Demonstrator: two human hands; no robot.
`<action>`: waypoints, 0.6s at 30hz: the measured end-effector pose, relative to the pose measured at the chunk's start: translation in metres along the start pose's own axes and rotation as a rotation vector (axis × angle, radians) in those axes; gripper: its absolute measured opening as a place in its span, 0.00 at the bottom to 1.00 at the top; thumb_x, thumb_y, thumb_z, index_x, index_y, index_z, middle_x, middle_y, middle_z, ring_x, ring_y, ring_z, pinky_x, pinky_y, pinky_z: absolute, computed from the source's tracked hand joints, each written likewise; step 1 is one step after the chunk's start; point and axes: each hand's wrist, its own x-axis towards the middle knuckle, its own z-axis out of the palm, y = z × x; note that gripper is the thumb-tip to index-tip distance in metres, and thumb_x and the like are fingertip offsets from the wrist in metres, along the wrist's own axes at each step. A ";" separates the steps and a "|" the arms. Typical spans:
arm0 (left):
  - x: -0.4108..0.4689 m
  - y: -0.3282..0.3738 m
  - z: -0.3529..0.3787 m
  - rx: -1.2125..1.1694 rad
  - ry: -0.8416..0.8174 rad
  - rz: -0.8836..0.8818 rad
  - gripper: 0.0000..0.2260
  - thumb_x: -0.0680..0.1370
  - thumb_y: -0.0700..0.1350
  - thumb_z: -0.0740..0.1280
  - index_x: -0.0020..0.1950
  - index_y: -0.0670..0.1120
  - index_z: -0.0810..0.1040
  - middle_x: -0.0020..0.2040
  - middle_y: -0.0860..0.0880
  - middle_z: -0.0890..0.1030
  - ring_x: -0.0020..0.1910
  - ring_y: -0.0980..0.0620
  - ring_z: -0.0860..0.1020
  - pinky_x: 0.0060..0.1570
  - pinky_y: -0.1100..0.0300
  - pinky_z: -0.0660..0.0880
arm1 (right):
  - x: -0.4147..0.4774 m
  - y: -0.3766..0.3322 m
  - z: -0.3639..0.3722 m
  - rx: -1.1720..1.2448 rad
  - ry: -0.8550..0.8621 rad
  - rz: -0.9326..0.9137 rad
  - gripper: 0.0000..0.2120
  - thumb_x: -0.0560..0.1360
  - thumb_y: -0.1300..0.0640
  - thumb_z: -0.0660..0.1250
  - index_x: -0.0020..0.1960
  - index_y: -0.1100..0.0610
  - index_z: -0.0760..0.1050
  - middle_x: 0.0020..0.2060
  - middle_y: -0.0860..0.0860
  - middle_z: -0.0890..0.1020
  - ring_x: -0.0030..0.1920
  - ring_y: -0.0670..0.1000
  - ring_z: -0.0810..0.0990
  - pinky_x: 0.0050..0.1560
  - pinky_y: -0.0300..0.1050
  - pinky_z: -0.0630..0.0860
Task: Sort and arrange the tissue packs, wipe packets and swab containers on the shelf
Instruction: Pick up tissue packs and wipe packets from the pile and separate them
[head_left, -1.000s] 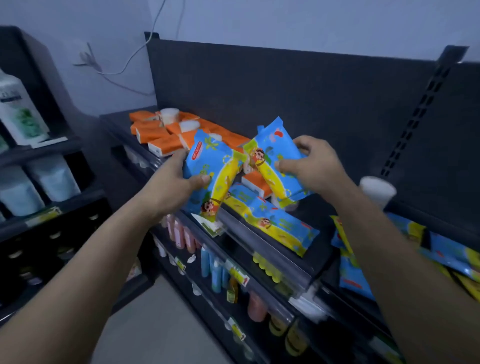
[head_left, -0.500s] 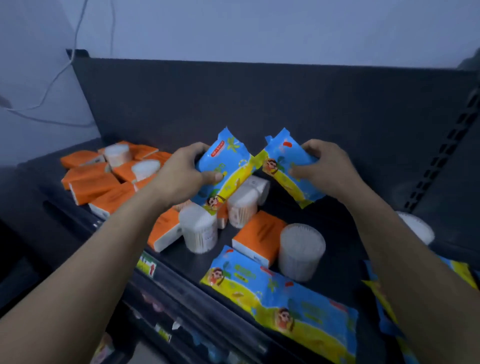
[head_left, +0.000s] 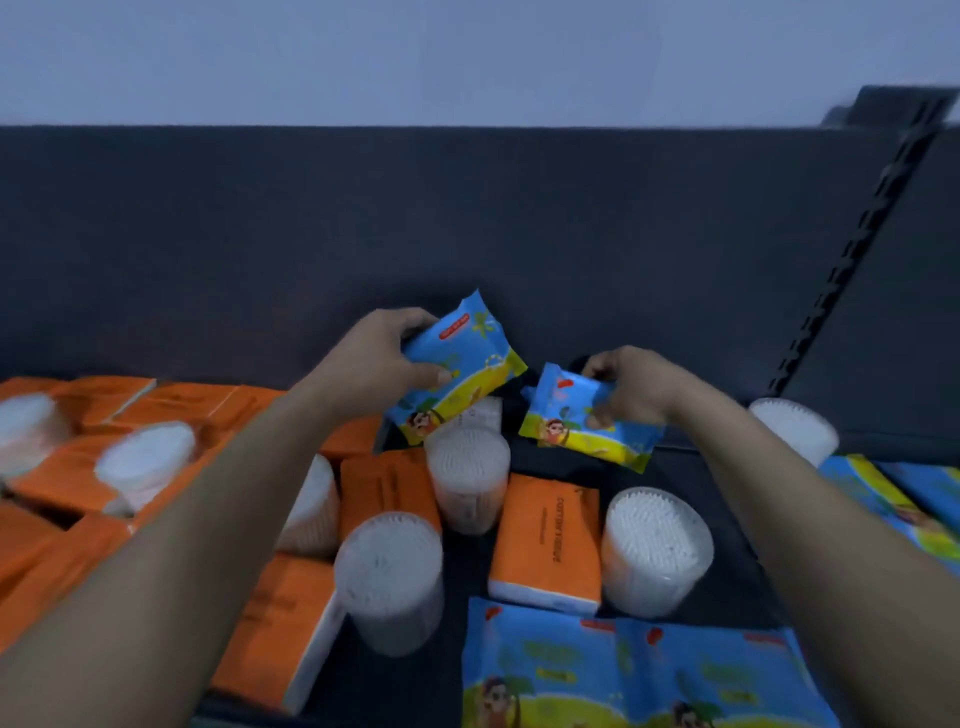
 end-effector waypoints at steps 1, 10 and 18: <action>0.005 -0.004 -0.003 -0.010 -0.014 0.006 0.13 0.70 0.37 0.73 0.51 0.49 0.77 0.41 0.56 0.80 0.34 0.66 0.78 0.31 0.76 0.71 | 0.003 -0.002 0.003 -0.025 -0.026 0.021 0.18 0.63 0.54 0.77 0.46 0.44 0.72 0.48 0.46 0.79 0.55 0.54 0.77 0.63 0.58 0.69; 0.028 -0.034 -0.014 -0.038 -0.059 0.016 0.14 0.69 0.37 0.74 0.51 0.51 0.77 0.43 0.56 0.81 0.40 0.60 0.79 0.40 0.65 0.74 | 0.016 -0.022 0.014 -0.247 -0.066 0.111 0.26 0.68 0.57 0.73 0.64 0.51 0.71 0.57 0.50 0.78 0.58 0.55 0.75 0.57 0.50 0.68; 0.032 -0.040 -0.008 -0.049 -0.080 0.000 0.14 0.70 0.37 0.73 0.52 0.50 0.77 0.44 0.55 0.81 0.42 0.59 0.79 0.42 0.63 0.76 | 0.016 -0.026 0.017 -0.341 0.018 0.093 0.17 0.71 0.60 0.69 0.59 0.54 0.75 0.54 0.54 0.78 0.52 0.56 0.79 0.42 0.45 0.72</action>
